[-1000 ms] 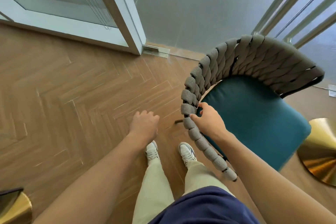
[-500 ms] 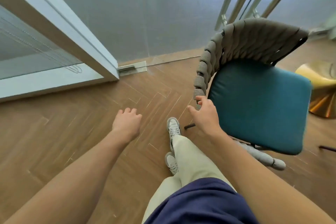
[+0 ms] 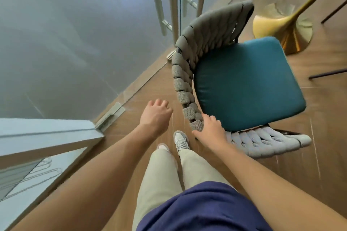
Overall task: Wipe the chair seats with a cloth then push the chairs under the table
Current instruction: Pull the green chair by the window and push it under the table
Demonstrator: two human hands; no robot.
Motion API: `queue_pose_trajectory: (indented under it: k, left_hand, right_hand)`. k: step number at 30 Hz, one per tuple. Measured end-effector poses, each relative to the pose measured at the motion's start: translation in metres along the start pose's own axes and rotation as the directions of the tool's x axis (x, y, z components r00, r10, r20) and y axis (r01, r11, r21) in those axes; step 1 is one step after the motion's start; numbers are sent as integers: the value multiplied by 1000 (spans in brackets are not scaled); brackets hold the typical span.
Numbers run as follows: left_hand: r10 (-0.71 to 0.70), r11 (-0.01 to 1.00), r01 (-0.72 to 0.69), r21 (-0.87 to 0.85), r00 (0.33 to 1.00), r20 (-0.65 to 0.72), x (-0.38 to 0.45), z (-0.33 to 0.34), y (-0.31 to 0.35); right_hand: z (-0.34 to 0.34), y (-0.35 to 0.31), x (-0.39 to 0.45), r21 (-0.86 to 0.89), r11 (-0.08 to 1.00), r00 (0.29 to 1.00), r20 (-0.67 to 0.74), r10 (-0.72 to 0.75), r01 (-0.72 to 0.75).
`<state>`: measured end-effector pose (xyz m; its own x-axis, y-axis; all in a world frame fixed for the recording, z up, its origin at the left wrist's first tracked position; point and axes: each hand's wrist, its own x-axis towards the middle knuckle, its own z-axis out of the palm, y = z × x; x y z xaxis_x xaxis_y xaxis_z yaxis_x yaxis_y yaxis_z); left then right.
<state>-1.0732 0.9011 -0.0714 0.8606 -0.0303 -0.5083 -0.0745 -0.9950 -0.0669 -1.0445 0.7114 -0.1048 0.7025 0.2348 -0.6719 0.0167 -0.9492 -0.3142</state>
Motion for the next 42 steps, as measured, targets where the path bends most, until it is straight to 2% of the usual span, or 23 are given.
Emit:
queue_pose_trajectory:
  k: [4, 7, 9, 15, 19, 24, 30, 42]
  left_hand:
    - [266, 962, -261, 76, 962, -63, 42, -22, -1]
    - [461, 884, -446, 140, 882, -100, 69, -31, -1]
    - [570, 809, -550, 205, 820, -51, 87, -33, -3]
    - [702, 588, -716, 377, 682, 202, 128, -14, -11]
    - [759, 469, -780, 413, 596, 263, 148, -9, 4]
    - [736, 429, -794, 431, 583, 344, 157, -10, 22]
    - [732, 503, -787, 358, 608, 308, 157, -13, 56]
    - [663, 582, -752, 309, 659, 354, 181, -34, 125]
  right_hand:
    - [9, -1, 3, 52, 992, 993, -19, 113, -112]
    - [15, -7, 9, 24, 984, 984, -4, 177, -177]
    - [20, -11, 14, 23, 975, 975, -1, 221, -221]
    - [38, -21, 23, 56, 931, 930, -58, 363, -360]
    - [40, -19, 29, 82, 915, 914, -60, 401, -396]
    - [38, -10, 28, 106, 915, 916, -62, 396, -388]
    - [23, 32, 25, 118, 912, 910, -88, 404, -394]
    - [-21, 108, 34, 59, 944, 940, -98, 328, -324]
